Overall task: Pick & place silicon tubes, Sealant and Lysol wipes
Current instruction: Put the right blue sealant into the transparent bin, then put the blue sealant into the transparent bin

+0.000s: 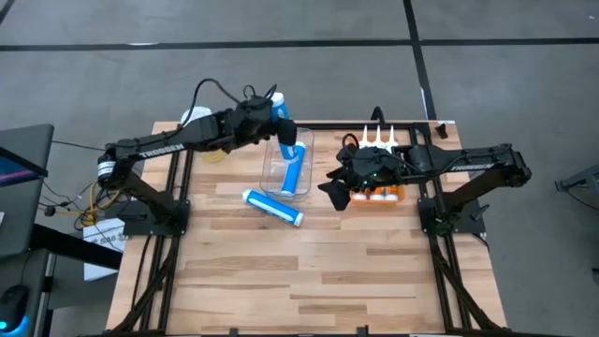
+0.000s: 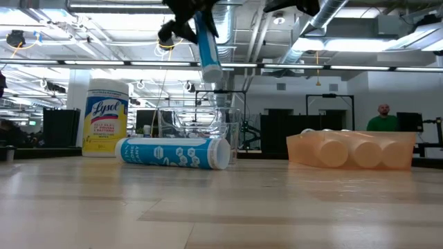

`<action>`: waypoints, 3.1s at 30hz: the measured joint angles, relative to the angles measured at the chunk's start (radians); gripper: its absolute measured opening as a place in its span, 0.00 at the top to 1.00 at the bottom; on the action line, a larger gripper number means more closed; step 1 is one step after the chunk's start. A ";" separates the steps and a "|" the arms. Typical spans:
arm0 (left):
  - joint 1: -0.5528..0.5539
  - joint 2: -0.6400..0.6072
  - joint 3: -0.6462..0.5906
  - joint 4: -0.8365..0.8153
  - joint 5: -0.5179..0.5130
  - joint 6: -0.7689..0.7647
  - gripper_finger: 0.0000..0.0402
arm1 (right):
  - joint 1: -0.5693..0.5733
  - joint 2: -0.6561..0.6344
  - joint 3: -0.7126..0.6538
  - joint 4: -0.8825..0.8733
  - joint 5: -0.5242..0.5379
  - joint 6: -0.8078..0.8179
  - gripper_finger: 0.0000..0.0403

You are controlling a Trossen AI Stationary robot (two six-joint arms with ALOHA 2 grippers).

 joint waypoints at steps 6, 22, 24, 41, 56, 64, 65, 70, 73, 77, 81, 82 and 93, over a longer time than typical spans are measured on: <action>0.075 0.075 0.000 -0.008 0.092 0.021 0.50 | 0.000 0.000 0.000 -0.007 0.034 0.009 0.42; 0.202 0.225 0.000 -0.150 0.253 0.021 0.50 | 0.001 0.001 0.000 -0.005 0.057 -0.009 0.42; 0.201 0.242 0.000 -0.150 0.263 0.019 0.50 | 0.001 0.001 0.000 -0.005 0.061 -0.010 0.42; 0.193 0.306 0.000 -0.211 0.309 -0.017 0.50 | 0.020 0.001 -0.001 -0.005 0.086 -0.017 0.42; 0.168 0.383 -0.003 -0.219 0.316 -0.033 0.50 | 0.040 0.001 -0.001 -0.005 0.090 -0.018 0.42; 0.166 0.426 -0.002 -0.218 0.365 -0.035 0.50 | 0.040 0.001 -0.001 -0.005 0.090 -0.018 0.42; 0.166 0.430 -0.002 -0.217 0.368 -0.035 0.50 | 0.040 0.001 -0.001 -0.005 0.090 -0.018 0.42; 0.167 0.452 -0.002 -0.219 0.380 -0.048 0.50 | 0.040 0.001 -0.001 -0.005 0.091 -0.018 0.42; 0.166 0.470 -0.002 -0.222 0.398 -0.054 0.50 | 0.040 0.001 -0.001 -0.004 0.093 -0.018 0.42; 0.166 0.485 -0.002 -0.216 0.407 -0.063 0.50 | 0.040 0.001 -0.001 -0.004 0.093 -0.018 0.42; 0.165 0.486 -0.002 -0.212 0.408 -0.063 0.50 | 0.040 0.001 -0.001 0.000 0.093 -0.018 0.42; 0.165 0.486 -0.002 -0.211 0.409 -0.063 0.50 | 0.040 0.001 -0.001 0.001 0.093 -0.018 0.42; 0.164 0.485 -0.002 -0.200 0.406 -0.063 0.23 | 0.040 0.001 -0.001 0.003 0.093 -0.017 0.42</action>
